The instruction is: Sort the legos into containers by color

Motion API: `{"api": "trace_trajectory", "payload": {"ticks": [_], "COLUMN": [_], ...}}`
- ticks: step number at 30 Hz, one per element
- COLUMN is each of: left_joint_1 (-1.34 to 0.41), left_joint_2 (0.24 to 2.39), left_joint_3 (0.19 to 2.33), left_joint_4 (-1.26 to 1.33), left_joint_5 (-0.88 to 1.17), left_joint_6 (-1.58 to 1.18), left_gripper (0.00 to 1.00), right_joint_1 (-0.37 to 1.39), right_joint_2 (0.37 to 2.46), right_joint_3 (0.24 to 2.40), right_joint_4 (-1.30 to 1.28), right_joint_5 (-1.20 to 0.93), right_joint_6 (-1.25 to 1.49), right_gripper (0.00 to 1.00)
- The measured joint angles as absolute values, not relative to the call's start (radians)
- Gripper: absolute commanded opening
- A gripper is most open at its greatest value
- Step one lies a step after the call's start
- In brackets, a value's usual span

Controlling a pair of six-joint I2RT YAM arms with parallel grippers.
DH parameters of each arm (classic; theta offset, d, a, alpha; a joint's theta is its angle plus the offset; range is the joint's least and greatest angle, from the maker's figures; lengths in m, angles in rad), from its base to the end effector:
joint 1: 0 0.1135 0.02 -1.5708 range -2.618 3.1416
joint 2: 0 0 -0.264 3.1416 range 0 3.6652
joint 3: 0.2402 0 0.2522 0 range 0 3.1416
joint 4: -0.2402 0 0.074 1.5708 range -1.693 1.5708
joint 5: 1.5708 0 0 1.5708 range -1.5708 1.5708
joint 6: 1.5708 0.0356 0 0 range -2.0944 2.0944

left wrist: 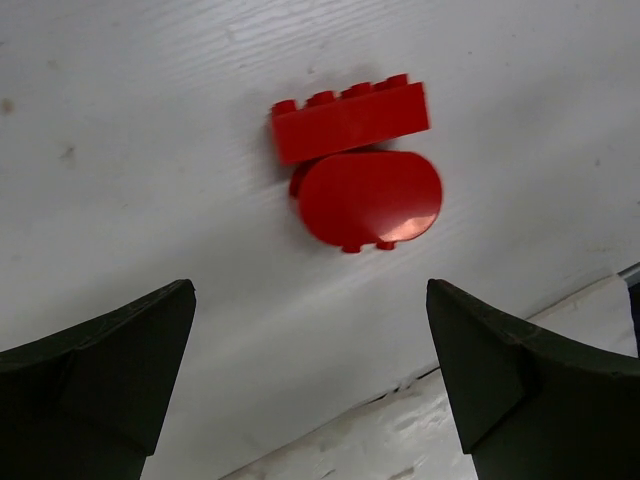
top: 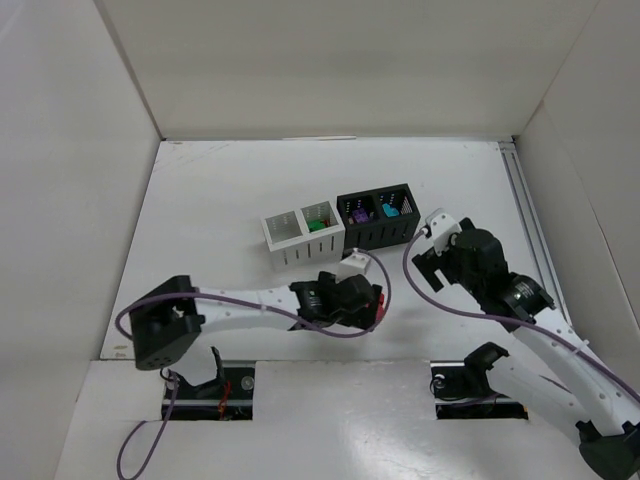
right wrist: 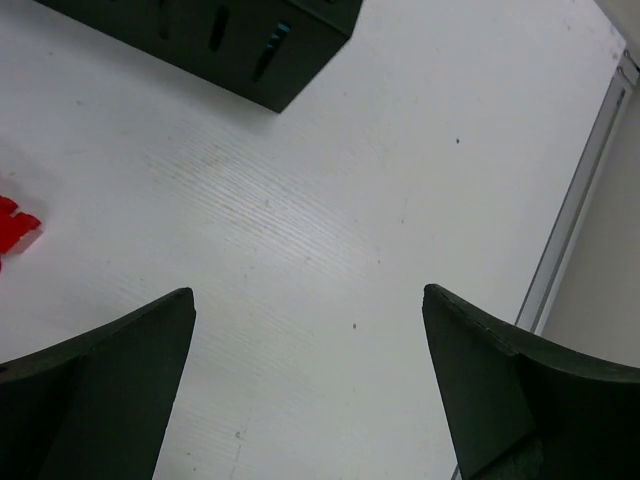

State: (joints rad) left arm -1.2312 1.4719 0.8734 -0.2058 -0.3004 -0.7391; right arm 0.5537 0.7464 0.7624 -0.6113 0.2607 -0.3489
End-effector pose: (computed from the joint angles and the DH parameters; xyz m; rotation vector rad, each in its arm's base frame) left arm 0.1115 -0.2841 0.2100 0.4444 2.3734 -0.6082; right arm 0.1408 0.0763 0.2959 -0.8004 1.9931 -0.1632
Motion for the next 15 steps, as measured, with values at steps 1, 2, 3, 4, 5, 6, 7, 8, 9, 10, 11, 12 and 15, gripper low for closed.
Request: {"api": "trace_trajectory", "payload": {"ticks": [1, 2, 3, 4, 5, 6, 7, 8, 9, 10, 11, 12, 15], "left_joint_1": [-1.244, -1.256, -1.263, -1.270, -1.275, -1.277, -1.277, -1.277, -1.277, -1.277, -1.276, -1.276, -1.276], "left_joint_2": [1.520, 1.560, 1.592, 1.622, 1.649, 1.674, 1.696, 1.717, 1.735, 1.751, 1.765, 1.778, 1.803], "left_joint_3": [0.907, 0.936, 0.957, 0.979, 0.998, 1.012, 1.023, 1.031, 1.039, 1.045, 1.051, 1.061, 1.095], "left_joint_4": [-0.199, -0.194, -0.189, -0.187, -0.183, -0.179, -0.176, -0.175, -0.176, -0.176, -0.178, -0.184, -0.190], "left_joint_5": [-0.303, -0.306, -0.308, -0.310, -0.311, -0.311, -0.311, -0.314, -0.316, -0.318, -0.323, -0.332, -0.350], "left_joint_6": [-0.739, -0.739, -0.739, -0.739, -0.740, -0.740, -0.741, -0.741, -0.742, -0.744, -0.746, -0.746, -0.750], "left_gripper": [1.00, 1.00, 1.00, 1.00, 1.00, 1.00, 1.00, 1.00, 1.00, 1.00, 1.00, 1.00, 0.97], "right_joint_1": [0.543, 0.534, 0.528, 0.523, 0.520, 0.518, 0.517, 0.517, 0.517, 0.517, 0.517, 0.517, 0.517], "right_joint_2": [0.741, 0.736, 0.731, 0.727, 0.723, 0.721, 0.719, 0.716, 0.715, 0.714, 0.714, 0.714, 0.714], "right_joint_3": [0.762, 0.761, 0.759, 0.757, 0.756, 0.756, 0.756, 0.756, 0.756, 0.756, 0.756, 0.756, 0.752], "right_joint_4": [-0.622, -0.632, -0.641, -0.648, -0.655, -0.661, -0.665, -0.667, -0.669, -0.671, -0.674, -0.675, -0.677], "right_joint_5": [0.270, 0.275, 0.280, 0.282, 0.285, 0.289, 0.292, 0.294, 0.297, 0.300, 0.303, 0.306, 0.309], "right_joint_6": [-0.342, -0.337, -0.335, -0.333, -0.333, -0.333, -0.333, -0.333, -0.333, -0.333, -0.333, -0.333, -0.334], "right_gripper": [1.00, 1.00, 1.00, 1.00, 1.00, 1.00, 1.00, 1.00, 1.00, 1.00, 1.00, 1.00, 1.00]}}
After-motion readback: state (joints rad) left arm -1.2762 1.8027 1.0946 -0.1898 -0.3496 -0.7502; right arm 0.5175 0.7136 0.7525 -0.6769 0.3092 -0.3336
